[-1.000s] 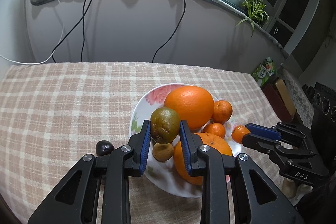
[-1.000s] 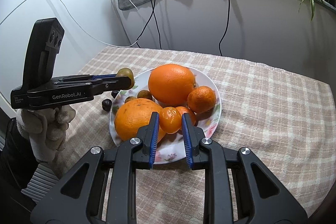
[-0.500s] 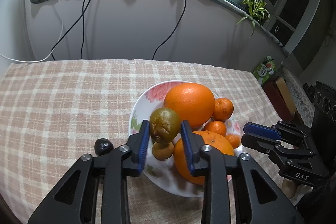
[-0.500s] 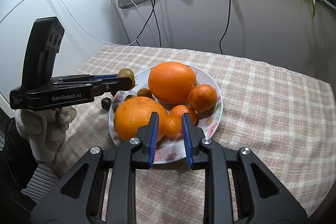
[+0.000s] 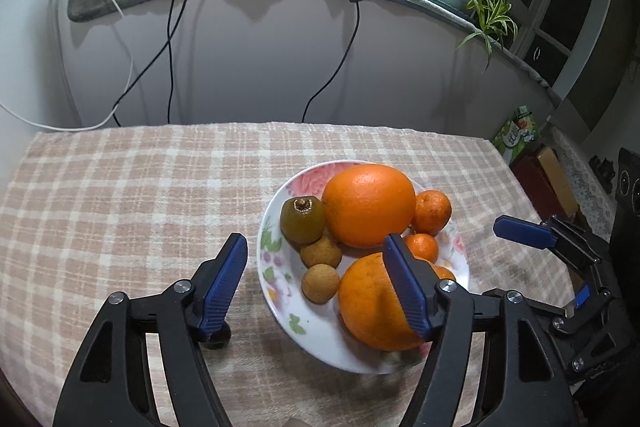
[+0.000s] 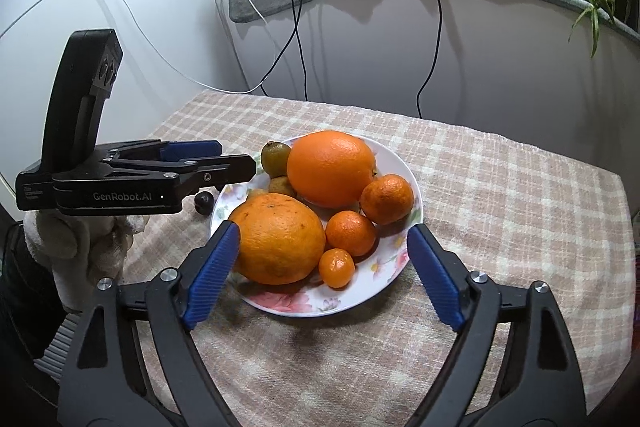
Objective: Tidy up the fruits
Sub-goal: 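Move both tools back toward the two dark plums on the cloth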
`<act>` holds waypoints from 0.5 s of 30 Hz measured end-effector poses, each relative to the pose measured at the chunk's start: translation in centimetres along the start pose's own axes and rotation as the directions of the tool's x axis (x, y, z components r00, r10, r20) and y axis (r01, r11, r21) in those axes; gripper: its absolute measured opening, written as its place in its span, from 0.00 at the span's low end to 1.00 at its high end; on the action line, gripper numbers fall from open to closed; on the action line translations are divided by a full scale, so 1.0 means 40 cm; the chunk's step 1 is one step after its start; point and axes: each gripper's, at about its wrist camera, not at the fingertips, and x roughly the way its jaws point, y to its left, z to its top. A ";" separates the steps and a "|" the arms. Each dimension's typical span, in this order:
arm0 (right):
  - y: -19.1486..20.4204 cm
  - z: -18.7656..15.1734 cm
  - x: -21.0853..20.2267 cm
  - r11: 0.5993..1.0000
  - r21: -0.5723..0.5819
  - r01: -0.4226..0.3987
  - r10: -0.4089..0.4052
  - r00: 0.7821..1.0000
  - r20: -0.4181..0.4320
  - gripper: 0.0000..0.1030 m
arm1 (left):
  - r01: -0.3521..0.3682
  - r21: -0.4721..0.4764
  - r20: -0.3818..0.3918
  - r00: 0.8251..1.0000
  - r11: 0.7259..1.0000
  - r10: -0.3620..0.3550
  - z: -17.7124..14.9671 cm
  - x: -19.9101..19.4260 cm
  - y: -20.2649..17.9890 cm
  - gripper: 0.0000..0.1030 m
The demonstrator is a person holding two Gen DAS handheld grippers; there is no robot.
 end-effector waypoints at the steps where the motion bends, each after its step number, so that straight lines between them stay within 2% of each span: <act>1: 0.003 0.001 0.000 1.000 -0.005 0.001 -0.001 1.000 -0.001 0.86 | -0.004 0.005 0.003 1.000 1.000 0.004 0.000 -0.003 -0.003 0.68; 15: 0.023 0.008 -0.008 1.000 -0.025 -0.006 0.006 1.000 0.001 0.86 | -0.020 0.029 0.025 1.000 0.999 0.019 0.000 -0.023 -0.013 0.68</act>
